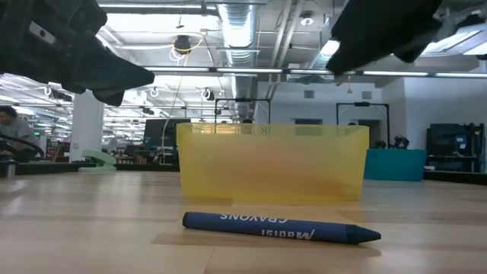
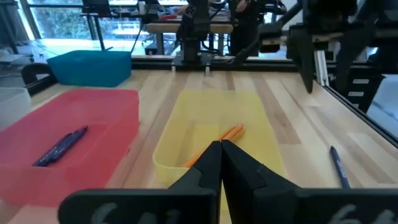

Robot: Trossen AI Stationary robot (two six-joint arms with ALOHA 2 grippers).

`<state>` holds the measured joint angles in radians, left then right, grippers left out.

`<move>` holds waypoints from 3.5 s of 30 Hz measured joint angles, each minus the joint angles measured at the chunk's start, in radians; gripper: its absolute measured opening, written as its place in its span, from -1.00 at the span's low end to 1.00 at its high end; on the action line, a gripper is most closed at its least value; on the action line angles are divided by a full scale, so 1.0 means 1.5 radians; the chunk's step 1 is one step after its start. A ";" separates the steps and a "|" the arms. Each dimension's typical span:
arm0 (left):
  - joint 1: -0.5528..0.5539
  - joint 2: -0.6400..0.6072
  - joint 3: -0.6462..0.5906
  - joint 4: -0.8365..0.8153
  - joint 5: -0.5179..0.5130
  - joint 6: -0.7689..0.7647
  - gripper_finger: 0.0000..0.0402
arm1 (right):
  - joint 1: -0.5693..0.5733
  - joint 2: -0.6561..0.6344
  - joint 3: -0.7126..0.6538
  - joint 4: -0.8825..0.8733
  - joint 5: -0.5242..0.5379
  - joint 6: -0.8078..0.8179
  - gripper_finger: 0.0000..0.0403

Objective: Sort crayons/erasers/pens/pencils in bins
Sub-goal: Put the blue crayon into the red bin

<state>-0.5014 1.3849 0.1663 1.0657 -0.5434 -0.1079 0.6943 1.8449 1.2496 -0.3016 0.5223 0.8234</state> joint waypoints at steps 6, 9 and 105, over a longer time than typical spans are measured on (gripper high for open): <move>0.000 0.000 0.000 0.005 0.004 0.020 -1.00 | -0.002 0.095 0.100 -0.059 -0.032 0.023 0.05; 0.000 0.000 0.000 0.005 0.004 0.024 -1.00 | -0.012 0.135 0.136 -0.093 -0.058 0.041 0.05; -0.018 0.000 0.001 -0.003 -0.009 0.006 -1.00 | -0.041 0.235 0.228 -0.240 -0.176 -0.006 -0.73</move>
<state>-0.5278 1.3853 0.1673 1.0611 -0.5568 -0.0986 0.6330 2.1976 1.5922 -0.6612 0.2577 0.8143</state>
